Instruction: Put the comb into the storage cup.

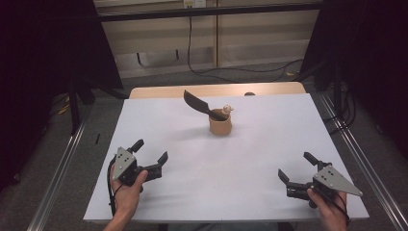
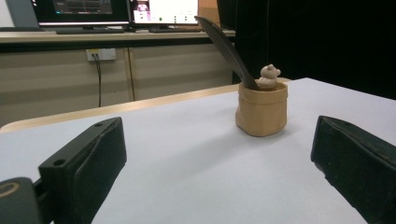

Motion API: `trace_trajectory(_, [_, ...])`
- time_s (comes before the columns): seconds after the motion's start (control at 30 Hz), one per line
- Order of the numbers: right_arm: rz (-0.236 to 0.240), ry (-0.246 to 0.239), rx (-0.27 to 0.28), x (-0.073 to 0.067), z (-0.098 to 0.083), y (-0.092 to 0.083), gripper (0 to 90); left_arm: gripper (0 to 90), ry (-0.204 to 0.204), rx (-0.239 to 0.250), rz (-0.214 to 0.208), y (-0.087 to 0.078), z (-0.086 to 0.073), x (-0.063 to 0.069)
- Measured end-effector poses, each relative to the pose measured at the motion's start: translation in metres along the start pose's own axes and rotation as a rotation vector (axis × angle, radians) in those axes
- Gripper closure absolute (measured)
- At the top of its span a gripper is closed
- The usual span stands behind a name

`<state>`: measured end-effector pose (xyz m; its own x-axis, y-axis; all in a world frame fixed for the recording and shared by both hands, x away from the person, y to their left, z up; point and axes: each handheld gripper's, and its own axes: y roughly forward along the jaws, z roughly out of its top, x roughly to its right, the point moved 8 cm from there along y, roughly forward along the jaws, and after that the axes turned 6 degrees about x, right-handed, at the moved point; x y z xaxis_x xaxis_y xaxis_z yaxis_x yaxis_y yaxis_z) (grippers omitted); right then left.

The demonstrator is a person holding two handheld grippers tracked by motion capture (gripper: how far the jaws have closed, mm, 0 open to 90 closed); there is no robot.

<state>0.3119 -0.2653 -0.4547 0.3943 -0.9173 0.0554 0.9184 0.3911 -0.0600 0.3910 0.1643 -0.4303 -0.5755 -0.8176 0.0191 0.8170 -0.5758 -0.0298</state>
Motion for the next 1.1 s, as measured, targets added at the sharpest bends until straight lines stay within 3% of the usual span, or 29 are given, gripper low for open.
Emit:
trace_trajectory(0.47, [-0.008,-0.005,0.002,0.001,0.0,-0.001,0.0,3.9,-0.007,0.024,0.028,-0.027,-0.001,0.007])
trace_trajectory(0.6, [-0.006,-0.006,-0.002,0.0,0.0,0.0,0.0,3.9,-0.012,0.01,0.023,-0.033,-0.004,0.01])
trace_trajectory(0.73, [-0.008,-0.007,-0.005,0.0,-0.001,0.0,0.0,3.9,0.02,-0.009,0.014,-0.039,-0.008,0.011])
trace_trajectory(0.83, [-0.01,-0.007,-0.005,0.001,-0.001,0.0,0.0,3.9,0.007,-0.026,0.019,-0.044,-0.013,0.01])
trace_trajectory(0.97, [-0.011,-0.006,-0.008,0.001,-0.002,0.0,0.0,3.8,0.026,-0.034,0.04,-0.051,-0.018,0.006])
trace_trajectory(1.1, [-0.008,-0.014,-0.007,0.0,-0.002,0.0,0.0,3.8,-0.004,-0.025,0.038,-0.053,-0.019,0.005])
